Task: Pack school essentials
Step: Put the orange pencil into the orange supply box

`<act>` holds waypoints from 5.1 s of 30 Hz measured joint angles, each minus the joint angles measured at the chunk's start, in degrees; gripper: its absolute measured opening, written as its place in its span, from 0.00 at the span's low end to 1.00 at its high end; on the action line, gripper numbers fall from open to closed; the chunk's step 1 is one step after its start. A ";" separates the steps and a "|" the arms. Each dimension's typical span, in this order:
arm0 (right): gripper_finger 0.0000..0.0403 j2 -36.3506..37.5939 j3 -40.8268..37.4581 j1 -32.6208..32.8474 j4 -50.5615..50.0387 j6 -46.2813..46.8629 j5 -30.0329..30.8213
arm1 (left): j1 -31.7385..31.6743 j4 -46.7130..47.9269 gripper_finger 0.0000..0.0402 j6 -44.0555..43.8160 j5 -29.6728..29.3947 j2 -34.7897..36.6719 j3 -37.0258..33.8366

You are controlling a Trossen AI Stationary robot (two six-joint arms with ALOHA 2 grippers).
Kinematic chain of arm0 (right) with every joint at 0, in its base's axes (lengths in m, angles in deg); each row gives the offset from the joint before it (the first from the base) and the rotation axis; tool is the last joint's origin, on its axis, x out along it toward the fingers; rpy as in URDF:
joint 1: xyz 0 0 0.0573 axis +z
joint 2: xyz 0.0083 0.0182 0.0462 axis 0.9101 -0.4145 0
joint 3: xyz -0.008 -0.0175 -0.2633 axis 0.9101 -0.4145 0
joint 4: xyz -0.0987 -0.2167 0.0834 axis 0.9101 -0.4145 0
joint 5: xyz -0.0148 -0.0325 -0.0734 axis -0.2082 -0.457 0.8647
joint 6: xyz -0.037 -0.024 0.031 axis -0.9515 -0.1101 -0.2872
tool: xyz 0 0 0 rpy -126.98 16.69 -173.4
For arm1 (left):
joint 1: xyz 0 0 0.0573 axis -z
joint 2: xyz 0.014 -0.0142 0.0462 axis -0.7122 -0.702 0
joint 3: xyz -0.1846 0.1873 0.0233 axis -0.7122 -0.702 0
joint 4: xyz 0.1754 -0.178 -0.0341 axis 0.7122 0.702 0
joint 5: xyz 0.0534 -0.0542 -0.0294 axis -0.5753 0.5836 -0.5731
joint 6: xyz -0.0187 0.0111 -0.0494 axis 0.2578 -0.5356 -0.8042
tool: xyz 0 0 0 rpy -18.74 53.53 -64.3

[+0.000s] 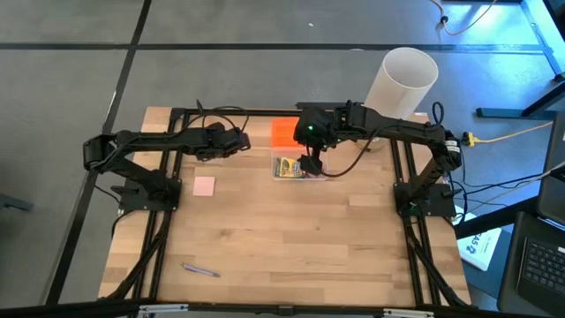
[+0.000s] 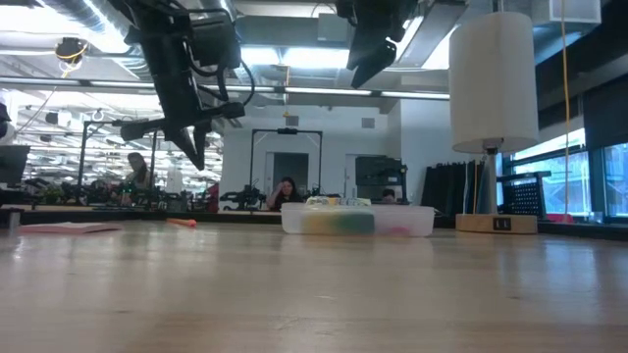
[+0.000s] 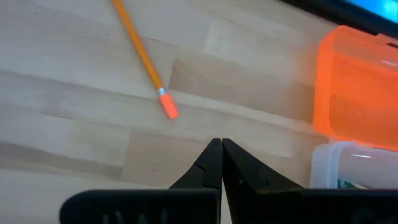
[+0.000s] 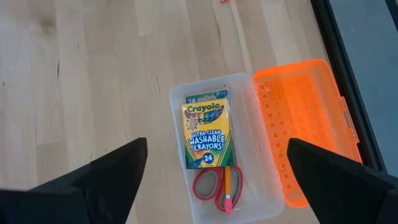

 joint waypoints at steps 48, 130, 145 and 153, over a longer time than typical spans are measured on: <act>0.96 -0.02 0.00 0.02 -0.01 0.01 0.04 | -2.36 -16.57 0.59 -10.75 0.35 -5.71 -10.31; 0.96 -0.02 -0.02 0.02 2.60 -0.01 0.03 | -15.18 -3.42 0.59 -2.63 13.69 -19.84 2.36; 0.96 -0.02 -0.02 0.02 2.60 -0.04 0.03 | -15.29 2.46 0.59 -1.79 8.72 -19.92 2.10; 0.96 -0.02 -0.02 0.02 2.60 0.04 0.02 | -15.14 0.18 0.59 -1.79 9.03 -19.92 2.16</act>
